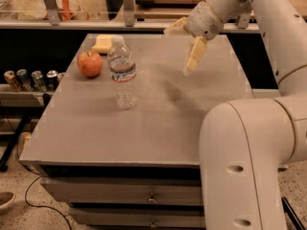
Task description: Pick apple
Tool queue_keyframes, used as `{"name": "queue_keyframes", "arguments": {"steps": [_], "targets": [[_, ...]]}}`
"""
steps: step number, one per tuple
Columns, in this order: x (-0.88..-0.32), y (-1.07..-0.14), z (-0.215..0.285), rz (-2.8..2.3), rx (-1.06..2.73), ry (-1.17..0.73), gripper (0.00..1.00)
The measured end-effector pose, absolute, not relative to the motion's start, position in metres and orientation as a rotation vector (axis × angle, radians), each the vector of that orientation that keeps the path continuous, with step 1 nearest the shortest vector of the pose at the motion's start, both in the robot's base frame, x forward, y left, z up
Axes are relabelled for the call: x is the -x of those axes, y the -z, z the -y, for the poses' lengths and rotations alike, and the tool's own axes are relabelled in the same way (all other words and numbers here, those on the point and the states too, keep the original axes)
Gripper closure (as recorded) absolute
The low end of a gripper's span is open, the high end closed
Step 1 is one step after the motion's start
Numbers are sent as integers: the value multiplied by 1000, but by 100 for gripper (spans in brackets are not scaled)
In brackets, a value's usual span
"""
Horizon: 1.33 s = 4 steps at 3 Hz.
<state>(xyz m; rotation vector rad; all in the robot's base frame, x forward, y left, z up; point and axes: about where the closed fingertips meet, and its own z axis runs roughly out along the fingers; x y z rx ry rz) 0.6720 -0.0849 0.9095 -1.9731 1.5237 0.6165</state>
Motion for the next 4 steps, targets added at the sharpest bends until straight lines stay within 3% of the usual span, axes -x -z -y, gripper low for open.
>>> {"name": "queue_keyframes", "arguments": {"steps": [4], "targets": [[-687, -936, 42, -1548, 2005, -491, 0]]}}
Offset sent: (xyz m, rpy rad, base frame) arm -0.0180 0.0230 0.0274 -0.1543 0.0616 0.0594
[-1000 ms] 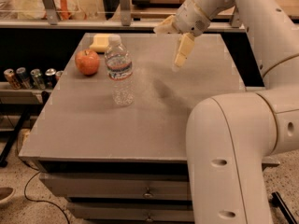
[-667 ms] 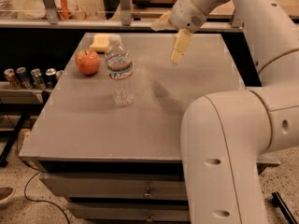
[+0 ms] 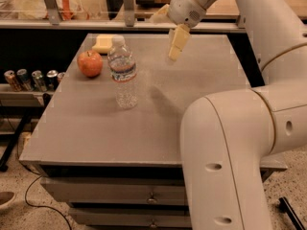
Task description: Pick apple
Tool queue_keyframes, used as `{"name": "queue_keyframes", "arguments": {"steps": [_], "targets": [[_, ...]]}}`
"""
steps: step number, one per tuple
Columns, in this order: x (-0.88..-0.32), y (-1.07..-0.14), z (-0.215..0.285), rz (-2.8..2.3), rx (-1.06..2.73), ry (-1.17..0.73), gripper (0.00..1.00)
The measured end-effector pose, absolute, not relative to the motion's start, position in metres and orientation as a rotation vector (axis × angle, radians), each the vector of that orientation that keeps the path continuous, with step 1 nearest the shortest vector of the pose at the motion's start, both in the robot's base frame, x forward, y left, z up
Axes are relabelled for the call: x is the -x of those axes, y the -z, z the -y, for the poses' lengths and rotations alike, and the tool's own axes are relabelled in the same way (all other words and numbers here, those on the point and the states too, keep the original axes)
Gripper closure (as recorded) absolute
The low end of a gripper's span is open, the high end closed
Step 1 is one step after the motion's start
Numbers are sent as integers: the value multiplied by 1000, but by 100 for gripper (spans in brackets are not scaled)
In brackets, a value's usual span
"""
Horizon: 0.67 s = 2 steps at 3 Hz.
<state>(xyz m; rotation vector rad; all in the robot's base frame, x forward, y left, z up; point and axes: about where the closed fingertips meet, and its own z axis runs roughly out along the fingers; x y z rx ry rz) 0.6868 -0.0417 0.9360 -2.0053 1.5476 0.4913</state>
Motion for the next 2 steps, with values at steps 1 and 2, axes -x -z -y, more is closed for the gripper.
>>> {"name": "queue_keyframes", "arguments": {"steps": [1, 2], "targets": [[-688, -936, 33, -1539, 2021, -492, 0], [-688, -926, 25, -1529, 2031, -545, 0]]}}
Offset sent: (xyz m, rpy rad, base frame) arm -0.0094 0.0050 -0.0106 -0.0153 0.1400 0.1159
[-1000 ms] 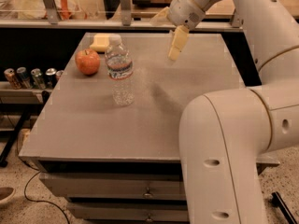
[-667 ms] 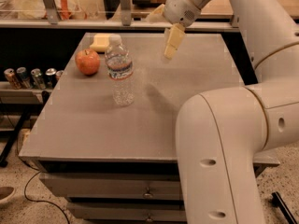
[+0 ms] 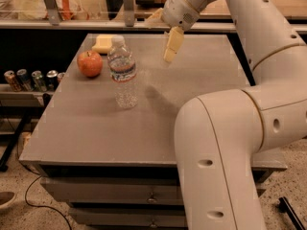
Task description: Pick apple
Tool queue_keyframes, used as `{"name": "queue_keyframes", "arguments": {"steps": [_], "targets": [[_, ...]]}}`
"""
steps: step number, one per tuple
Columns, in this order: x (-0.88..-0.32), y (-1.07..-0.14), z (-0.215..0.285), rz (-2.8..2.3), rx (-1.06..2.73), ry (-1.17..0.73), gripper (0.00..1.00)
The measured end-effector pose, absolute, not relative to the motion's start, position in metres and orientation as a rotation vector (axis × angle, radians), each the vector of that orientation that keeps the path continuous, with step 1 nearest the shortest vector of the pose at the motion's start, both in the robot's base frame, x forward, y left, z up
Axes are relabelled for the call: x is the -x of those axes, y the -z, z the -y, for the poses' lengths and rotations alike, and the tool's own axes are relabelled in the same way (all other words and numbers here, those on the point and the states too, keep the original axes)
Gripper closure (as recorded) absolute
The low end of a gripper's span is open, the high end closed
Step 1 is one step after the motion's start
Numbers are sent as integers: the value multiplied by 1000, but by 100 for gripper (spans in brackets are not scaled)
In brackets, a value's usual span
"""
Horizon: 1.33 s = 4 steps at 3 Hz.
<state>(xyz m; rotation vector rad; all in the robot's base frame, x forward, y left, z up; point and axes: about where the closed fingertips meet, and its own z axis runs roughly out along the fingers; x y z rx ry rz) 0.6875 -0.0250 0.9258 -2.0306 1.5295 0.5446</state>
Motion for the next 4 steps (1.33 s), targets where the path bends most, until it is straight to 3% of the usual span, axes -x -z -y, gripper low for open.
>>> {"name": "queue_keyframes", "arguments": {"steps": [4], "targets": [[-703, -859, 24, -1564, 1954, -770, 0]]}}
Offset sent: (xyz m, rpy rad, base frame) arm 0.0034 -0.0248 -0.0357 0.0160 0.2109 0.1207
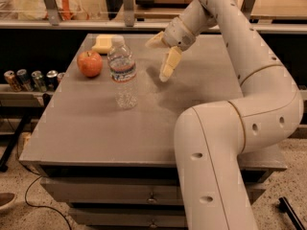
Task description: Pick apple
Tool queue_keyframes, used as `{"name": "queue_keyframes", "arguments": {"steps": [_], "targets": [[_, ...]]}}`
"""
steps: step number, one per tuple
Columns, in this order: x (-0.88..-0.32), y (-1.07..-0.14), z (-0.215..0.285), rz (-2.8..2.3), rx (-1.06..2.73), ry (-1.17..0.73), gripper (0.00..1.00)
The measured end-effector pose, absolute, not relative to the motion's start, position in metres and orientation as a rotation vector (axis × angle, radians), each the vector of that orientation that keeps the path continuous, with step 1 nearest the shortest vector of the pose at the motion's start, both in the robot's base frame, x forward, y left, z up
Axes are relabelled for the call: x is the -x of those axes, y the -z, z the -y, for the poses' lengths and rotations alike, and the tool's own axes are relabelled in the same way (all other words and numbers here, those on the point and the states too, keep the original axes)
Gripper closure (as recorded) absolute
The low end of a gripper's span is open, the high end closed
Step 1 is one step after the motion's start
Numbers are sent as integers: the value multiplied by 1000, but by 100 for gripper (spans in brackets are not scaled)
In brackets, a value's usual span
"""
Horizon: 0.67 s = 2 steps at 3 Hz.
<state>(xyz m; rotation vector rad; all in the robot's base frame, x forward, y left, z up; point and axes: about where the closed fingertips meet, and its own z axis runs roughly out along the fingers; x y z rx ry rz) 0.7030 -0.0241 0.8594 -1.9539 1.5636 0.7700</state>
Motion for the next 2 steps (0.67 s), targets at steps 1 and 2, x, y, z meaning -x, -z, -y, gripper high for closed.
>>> {"name": "queue_keyframes", "arguments": {"steps": [1, 2], "targets": [[-706, -856, 21, -1560, 1934, -793, 0], [-706, -858, 18, -1540, 1902, -834, 0]]}}
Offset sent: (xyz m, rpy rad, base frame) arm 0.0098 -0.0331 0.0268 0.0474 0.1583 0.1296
